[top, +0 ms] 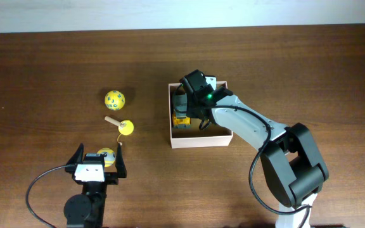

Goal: Pack container
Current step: 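Open the right gripper and press the cube down between the trucks, then raise the right gripper out of the box and move it right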

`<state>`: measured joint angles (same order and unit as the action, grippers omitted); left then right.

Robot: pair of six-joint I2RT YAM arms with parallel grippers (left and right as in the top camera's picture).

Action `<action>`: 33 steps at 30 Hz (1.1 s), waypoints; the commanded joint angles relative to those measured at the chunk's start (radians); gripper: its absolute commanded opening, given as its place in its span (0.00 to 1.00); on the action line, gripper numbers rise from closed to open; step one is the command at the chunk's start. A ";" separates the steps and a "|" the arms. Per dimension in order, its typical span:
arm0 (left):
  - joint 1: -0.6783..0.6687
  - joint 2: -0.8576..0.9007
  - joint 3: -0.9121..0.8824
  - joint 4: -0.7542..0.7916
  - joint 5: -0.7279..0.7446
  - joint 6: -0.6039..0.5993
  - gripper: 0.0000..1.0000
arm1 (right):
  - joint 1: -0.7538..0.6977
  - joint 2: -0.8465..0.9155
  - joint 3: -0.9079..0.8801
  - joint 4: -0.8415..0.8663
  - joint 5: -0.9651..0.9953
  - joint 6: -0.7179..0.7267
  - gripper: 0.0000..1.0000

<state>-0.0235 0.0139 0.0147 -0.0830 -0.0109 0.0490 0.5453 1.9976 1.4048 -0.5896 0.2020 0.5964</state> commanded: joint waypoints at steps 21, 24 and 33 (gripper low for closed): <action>0.006 -0.003 -0.005 -0.001 0.008 0.016 0.99 | -0.001 -0.056 -0.002 -0.116 -0.064 -0.043 0.20; 0.006 -0.003 -0.005 -0.001 0.008 0.016 0.99 | -0.001 -0.076 0.010 -0.131 -0.076 -0.043 0.21; 0.006 -0.003 -0.005 -0.001 0.008 0.016 0.99 | -0.001 -0.121 0.153 -0.266 -0.074 -0.066 0.21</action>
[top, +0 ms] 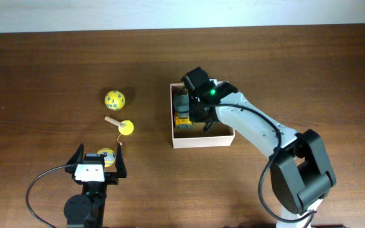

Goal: Pack container
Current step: 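Raise the right gripper out of the box and move it right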

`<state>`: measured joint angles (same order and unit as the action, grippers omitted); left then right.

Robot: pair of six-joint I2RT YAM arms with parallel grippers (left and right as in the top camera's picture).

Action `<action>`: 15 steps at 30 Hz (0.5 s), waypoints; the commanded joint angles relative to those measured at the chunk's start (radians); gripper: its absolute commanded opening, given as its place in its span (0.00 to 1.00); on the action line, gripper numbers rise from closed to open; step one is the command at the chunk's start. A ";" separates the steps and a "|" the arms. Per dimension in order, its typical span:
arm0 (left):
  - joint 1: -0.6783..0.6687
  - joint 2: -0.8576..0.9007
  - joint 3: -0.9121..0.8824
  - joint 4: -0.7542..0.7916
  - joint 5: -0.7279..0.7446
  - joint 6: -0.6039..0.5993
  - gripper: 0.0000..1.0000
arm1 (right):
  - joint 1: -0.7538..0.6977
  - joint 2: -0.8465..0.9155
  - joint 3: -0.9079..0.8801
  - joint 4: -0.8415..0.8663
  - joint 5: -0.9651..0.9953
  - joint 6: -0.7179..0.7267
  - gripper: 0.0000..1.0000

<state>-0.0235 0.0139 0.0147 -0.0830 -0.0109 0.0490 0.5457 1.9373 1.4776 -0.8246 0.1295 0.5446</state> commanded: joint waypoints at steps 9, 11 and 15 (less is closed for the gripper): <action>0.006 -0.003 -0.005 -0.001 0.008 0.016 0.99 | -0.035 -0.135 0.282 -0.254 0.064 -0.017 0.29; 0.006 -0.003 -0.005 -0.001 0.008 0.016 0.99 | -0.060 -0.158 0.305 -0.291 0.087 -0.017 0.34; 0.006 -0.003 -0.005 -0.001 0.008 0.016 0.99 | -0.149 -0.209 0.311 -0.341 0.100 -0.017 0.51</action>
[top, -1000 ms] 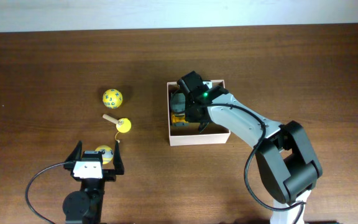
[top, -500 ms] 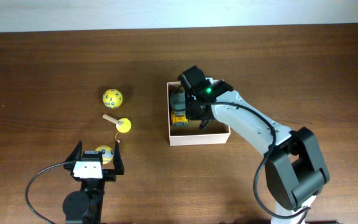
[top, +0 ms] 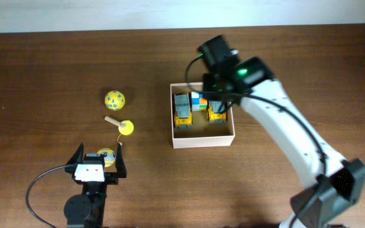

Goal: Pack container
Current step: 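Raise the right gripper out of the box and move it right, then move the left gripper toward the yellow lettered ball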

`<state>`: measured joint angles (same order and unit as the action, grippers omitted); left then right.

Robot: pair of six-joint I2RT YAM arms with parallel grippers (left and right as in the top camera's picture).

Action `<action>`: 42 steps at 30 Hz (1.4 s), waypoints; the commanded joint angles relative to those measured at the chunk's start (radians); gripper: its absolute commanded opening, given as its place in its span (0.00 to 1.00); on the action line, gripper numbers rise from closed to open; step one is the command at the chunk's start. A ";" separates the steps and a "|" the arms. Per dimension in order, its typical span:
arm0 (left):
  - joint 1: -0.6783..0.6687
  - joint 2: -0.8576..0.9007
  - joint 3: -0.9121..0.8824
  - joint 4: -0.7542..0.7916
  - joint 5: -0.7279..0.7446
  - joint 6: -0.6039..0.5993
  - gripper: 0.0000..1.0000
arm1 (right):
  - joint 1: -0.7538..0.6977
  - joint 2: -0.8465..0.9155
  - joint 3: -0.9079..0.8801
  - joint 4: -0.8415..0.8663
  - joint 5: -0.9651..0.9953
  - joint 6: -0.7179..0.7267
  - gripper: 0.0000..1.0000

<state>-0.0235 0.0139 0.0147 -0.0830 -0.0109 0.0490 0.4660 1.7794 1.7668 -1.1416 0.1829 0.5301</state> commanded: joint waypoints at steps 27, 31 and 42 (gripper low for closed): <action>0.006 -0.002 0.012 0.028 0.046 -0.109 0.99 | -0.356 -0.088 0.010 -0.187 0.039 -0.081 0.99; 0.007 0.045 0.124 -0.080 0.026 -0.108 0.99 | -0.356 -0.088 0.010 -0.187 0.039 -0.081 0.99; 0.007 0.716 0.734 -0.456 -0.068 -0.006 0.99 | -0.356 -0.088 0.010 -0.187 0.039 -0.081 0.99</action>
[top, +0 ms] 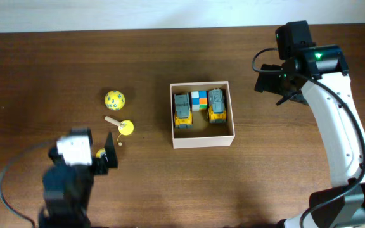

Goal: Pack container
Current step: 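Move the left gripper toward the yellow lettered ball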

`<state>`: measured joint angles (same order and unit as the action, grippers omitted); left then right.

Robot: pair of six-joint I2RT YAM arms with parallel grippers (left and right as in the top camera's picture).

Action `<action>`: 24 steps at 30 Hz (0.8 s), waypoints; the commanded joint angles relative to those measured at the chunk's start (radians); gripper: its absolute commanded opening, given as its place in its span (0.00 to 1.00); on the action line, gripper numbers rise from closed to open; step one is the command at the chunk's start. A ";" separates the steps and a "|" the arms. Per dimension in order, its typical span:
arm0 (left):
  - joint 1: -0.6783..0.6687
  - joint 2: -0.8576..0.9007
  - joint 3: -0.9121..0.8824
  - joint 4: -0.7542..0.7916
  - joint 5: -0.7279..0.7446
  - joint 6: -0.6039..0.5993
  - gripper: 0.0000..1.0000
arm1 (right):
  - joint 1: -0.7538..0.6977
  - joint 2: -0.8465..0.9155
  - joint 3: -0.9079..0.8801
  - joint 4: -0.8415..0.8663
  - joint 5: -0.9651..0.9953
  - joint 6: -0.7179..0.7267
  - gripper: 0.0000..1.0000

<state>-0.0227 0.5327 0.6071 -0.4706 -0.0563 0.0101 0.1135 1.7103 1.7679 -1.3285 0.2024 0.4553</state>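
A white box [203,140] in the middle of the table holds two yellow-and-grey toy trucks [182,111] [216,105] with a coloured cube [199,100] between them. To its left lie a spotted yellow ball [114,99] and a yellow ball on a wooden stick [125,128]. A third yellow ball [99,153] peeks out beside my left gripper [104,154], which is blurred, with one dark finger showing. My right gripper [275,87] hangs open and empty, well right of the box.
The right arm [338,133] runs down the table's right side. The left arm [65,183], with its white camera block, fills the front left corner. The table's far edge meets a white wall.
My right gripper has gone from above the box's back edge to well right of it. The left arm, still before, has shifted left and turned, and now covers most of the third ball.
My right gripper was low inside the box over the toys, and still there a second later. Then it stood above the box's back edge, and two trucks and a cube showed inside. Now it is off to the right, and the left arm has stirred.
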 commanded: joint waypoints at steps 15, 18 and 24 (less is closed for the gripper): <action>0.006 1.020 0.567 -0.218 0.213 0.033 0.99 | -0.003 -0.019 0.009 0.000 0.019 -0.006 0.99; 0.006 1.058 0.567 -0.179 0.264 0.049 0.99 | -0.004 -0.019 0.009 0.000 0.019 -0.006 0.99; 0.006 1.072 0.567 -0.172 0.269 0.048 0.99 | -0.003 -0.019 0.009 0.000 0.019 -0.006 0.99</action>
<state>-0.0208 1.6016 1.1511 -0.6483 0.1715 0.0383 0.1135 1.7100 1.7683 -1.3289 0.2024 0.4484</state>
